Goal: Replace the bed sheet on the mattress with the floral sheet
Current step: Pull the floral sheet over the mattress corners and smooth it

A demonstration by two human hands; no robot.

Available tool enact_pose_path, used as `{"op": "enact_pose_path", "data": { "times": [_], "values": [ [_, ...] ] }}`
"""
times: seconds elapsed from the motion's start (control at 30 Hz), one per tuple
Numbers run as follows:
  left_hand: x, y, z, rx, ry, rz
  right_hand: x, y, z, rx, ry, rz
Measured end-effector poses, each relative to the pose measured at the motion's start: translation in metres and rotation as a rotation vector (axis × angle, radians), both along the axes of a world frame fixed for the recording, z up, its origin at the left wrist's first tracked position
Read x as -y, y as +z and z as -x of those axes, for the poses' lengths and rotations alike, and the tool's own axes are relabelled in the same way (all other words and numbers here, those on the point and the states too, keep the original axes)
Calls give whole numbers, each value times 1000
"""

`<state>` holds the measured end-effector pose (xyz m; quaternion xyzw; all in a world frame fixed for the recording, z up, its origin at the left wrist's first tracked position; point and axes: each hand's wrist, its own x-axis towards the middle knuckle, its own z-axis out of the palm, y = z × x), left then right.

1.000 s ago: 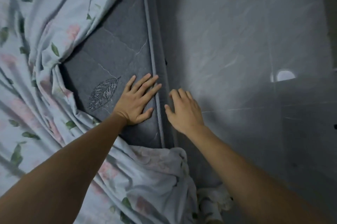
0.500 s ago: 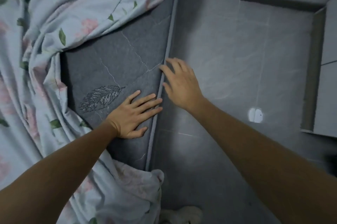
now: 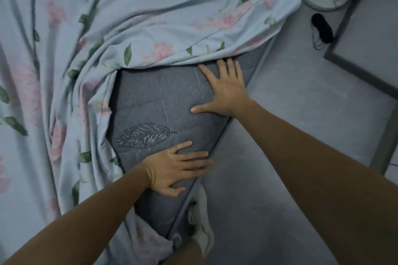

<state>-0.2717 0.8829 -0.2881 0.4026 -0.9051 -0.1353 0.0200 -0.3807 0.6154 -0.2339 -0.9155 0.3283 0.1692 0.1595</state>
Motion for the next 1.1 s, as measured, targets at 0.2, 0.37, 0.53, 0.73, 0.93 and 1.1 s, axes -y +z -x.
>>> {"op": "enact_pose_path", "data": {
  "times": [0.2, 0.37, 0.53, 0.73, 0.93, 1.1],
  "values": [
    [-1, 3, 2, -68, 1, -92, -7, 5, -3, 24, 27, 110],
    [2, 16, 6, -65, 48, -94, -31, 28, -36, 242, 363, -4],
    [-5, 30, 15, -59, 412, -66, -44, 39, -82, 167, 486, -46],
    [-23, 65, -40, -17, 1308, 38, -24, 37, -132, 220, 549, 85],
    [-45, 91, -83, 242, 1769, 37, 0, 35, -178, 191, 648, 278],
    [-45, 98, -79, 290, 2040, 51, 28, 51, -169, 362, 653, -43]
  ]
}}
